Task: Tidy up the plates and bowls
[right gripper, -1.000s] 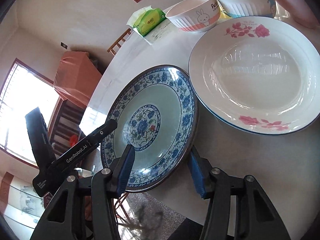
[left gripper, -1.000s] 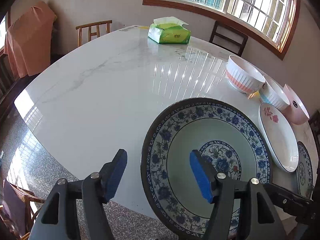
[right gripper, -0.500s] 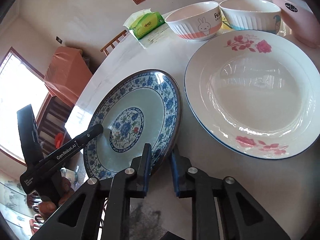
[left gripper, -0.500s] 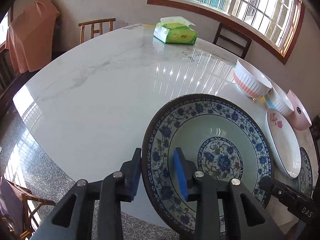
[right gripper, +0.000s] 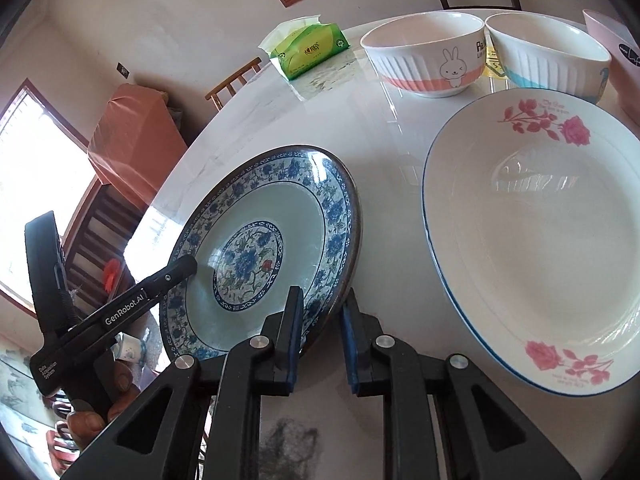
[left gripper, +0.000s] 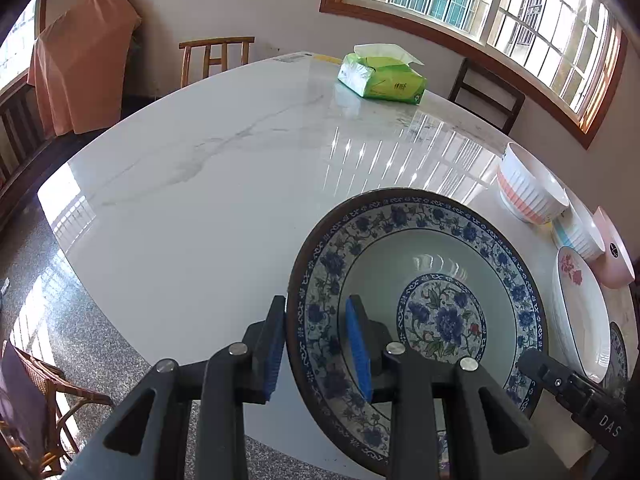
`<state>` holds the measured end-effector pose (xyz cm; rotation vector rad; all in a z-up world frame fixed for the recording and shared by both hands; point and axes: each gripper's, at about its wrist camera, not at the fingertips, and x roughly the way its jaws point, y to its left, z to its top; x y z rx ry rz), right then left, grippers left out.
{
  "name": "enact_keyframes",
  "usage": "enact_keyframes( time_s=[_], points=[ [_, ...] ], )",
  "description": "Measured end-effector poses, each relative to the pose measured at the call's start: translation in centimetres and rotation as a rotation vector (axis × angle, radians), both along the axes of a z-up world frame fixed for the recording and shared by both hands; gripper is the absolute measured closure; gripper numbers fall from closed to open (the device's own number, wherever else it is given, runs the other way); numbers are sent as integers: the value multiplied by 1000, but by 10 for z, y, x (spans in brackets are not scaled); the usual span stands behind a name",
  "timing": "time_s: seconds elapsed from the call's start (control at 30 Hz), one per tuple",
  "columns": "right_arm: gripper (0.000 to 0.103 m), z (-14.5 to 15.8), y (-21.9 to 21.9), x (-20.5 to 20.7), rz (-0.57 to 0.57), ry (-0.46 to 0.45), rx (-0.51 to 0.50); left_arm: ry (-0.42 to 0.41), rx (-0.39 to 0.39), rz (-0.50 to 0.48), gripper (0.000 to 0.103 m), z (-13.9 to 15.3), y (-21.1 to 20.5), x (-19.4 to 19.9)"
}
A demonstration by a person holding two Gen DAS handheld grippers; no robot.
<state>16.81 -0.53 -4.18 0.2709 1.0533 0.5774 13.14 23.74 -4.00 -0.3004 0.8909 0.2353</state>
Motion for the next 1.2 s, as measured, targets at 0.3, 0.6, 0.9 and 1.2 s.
enact_keyframes(
  time_s=[0.3, 0.6, 0.9, 1.2],
  points=[
    [76, 12, -6, -14, 16, -70, -21, -10, 67, 64, 72, 7, 0, -10],
    [55, 62, -111, -68, -106, -199, 14, -66, 87, 59, 62, 40, -29, -55],
    [38, 80, -293, -111, -464, -232, -184, 15, -95, -416, 61, 34, -189, -56],
    [38, 49, -366, -109, -536, -125, -82, 129, -161, -583, 61, 9, -304, -25]
  ],
)
